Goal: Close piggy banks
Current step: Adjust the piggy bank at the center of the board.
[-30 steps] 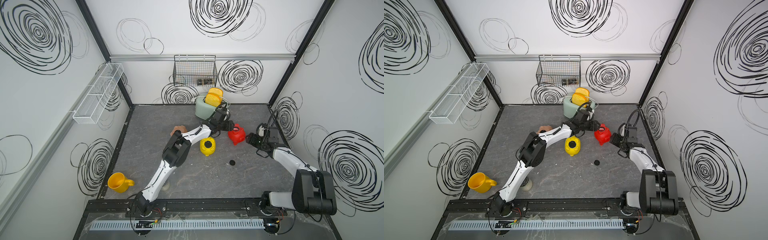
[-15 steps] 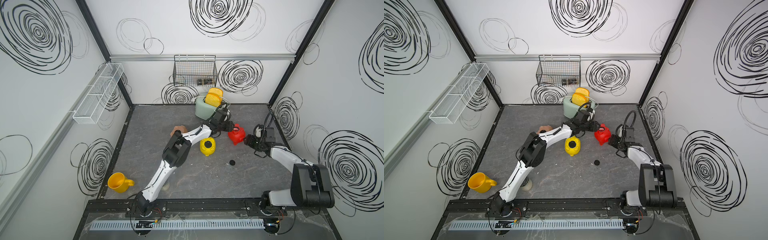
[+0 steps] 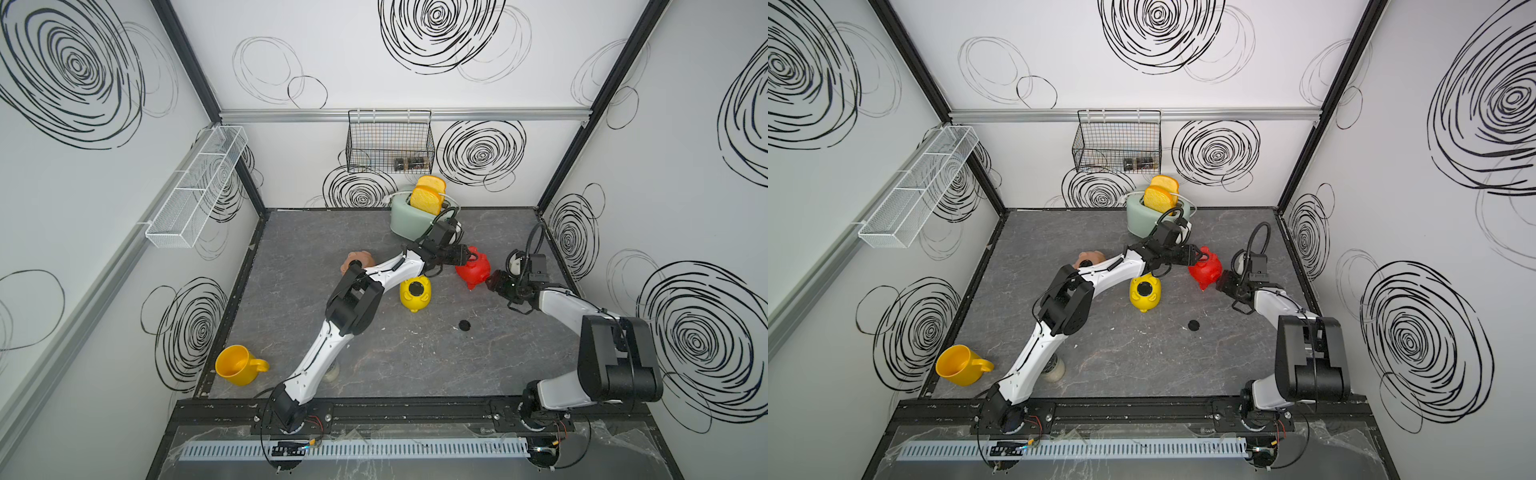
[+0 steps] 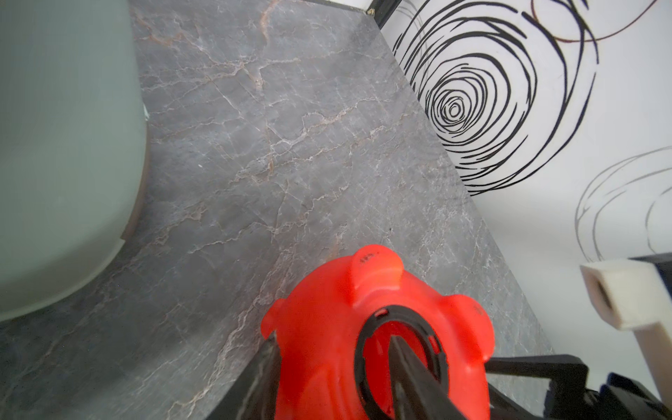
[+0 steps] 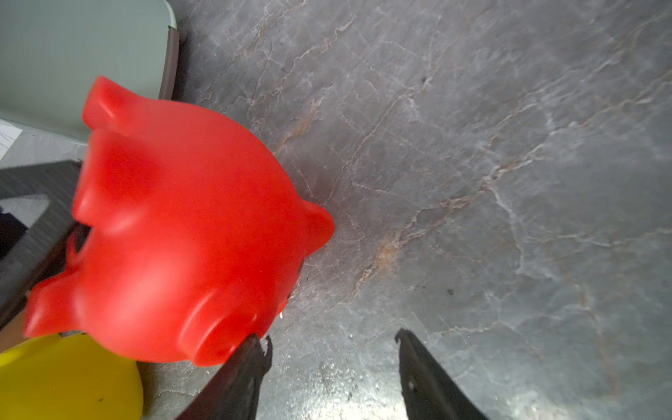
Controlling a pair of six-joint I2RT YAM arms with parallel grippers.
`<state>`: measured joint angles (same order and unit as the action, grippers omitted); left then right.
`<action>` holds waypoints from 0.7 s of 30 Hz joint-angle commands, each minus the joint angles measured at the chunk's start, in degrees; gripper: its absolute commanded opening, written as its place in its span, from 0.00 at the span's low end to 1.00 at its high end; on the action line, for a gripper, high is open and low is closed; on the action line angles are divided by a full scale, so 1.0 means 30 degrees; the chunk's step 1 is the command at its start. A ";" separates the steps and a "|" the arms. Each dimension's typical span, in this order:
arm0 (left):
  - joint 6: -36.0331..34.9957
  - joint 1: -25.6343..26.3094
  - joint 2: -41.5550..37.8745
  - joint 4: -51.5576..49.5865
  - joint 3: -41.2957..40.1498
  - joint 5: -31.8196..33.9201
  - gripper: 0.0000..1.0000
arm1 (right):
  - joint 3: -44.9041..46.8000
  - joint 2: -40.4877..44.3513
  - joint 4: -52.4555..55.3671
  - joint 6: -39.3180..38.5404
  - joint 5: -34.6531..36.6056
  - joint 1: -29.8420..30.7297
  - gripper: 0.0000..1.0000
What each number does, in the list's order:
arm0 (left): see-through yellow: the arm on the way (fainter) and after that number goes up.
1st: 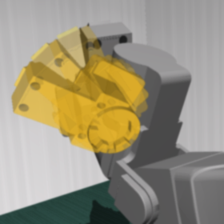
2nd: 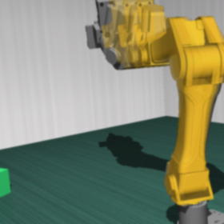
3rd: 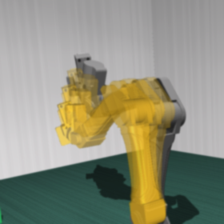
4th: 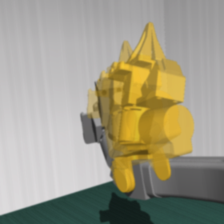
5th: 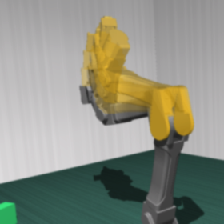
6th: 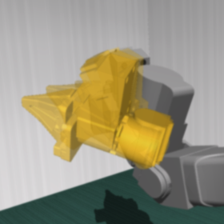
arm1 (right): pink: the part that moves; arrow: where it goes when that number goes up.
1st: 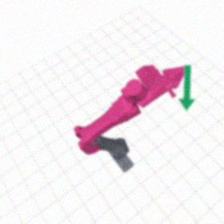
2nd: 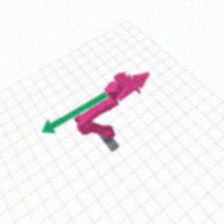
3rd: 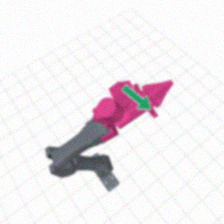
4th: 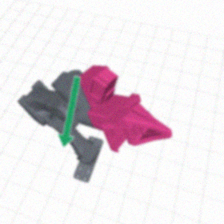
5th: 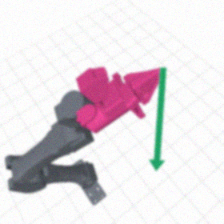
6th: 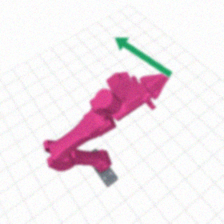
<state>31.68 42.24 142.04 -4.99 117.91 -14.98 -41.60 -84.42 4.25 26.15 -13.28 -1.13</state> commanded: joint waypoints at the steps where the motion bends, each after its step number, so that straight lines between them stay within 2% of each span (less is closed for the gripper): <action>1: 0.0418 0.0253 -0.1262 0.0233 -0.0580 -0.0755 0.52 | -0.0773 -0.0610 -0.0099 0.0119 -0.0527 -0.0286 0.62; 13: 0.1363 0.0405 -0.3281 0.1405 -0.3363 -0.1834 0.54 | -0.1798 -0.2056 -0.0160 0.0328 -0.1487 -0.1101 0.62; 21: 0.1041 0.0806 -0.4810 0.1441 -0.5267 -0.2271 0.54 | -0.2911 -0.3131 0.0047 0.0436 -0.2147 -0.1408 0.62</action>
<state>34.52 43.46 132.05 -4.16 104.05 -19.18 -48.12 -93.12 4.27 26.85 -17.21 -5.26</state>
